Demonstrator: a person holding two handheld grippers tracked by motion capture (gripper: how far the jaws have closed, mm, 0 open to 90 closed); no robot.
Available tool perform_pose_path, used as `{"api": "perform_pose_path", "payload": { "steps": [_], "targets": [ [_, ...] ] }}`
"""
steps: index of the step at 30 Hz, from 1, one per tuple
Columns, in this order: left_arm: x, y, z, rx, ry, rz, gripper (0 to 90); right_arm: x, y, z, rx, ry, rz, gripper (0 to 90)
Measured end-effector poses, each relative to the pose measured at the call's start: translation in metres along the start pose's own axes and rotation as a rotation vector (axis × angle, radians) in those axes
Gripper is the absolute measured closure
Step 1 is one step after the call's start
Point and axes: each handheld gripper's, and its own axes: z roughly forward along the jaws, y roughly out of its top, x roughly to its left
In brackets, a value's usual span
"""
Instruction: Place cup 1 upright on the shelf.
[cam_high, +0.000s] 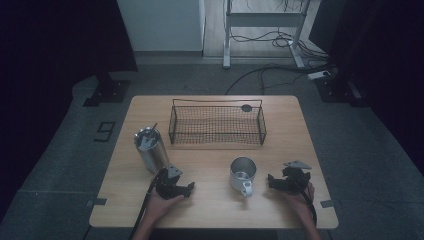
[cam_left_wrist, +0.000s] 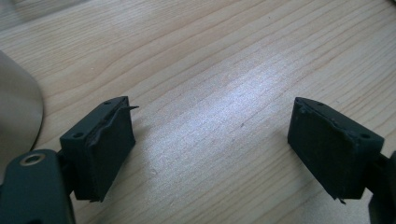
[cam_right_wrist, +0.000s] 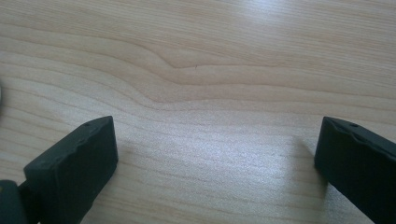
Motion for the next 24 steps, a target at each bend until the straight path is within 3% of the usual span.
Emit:
{"api": "perform_pose_path", "payload": {
  "steps": [7, 24],
  "targets": [
    [0.0, 0.0, 0.0, 0.0, 0.0, 0.0, 14.6, -0.0006, -0.0015, -0.0017, 0.001, -0.041, 0.038, 0.0],
    [0.0001, 0.0001, 0.0, 0.0, 0.0, 0.0, 14.6, -0.002, -0.0025, -0.0026, -0.001, -0.027, 0.026, 0.0]
  ]
}}
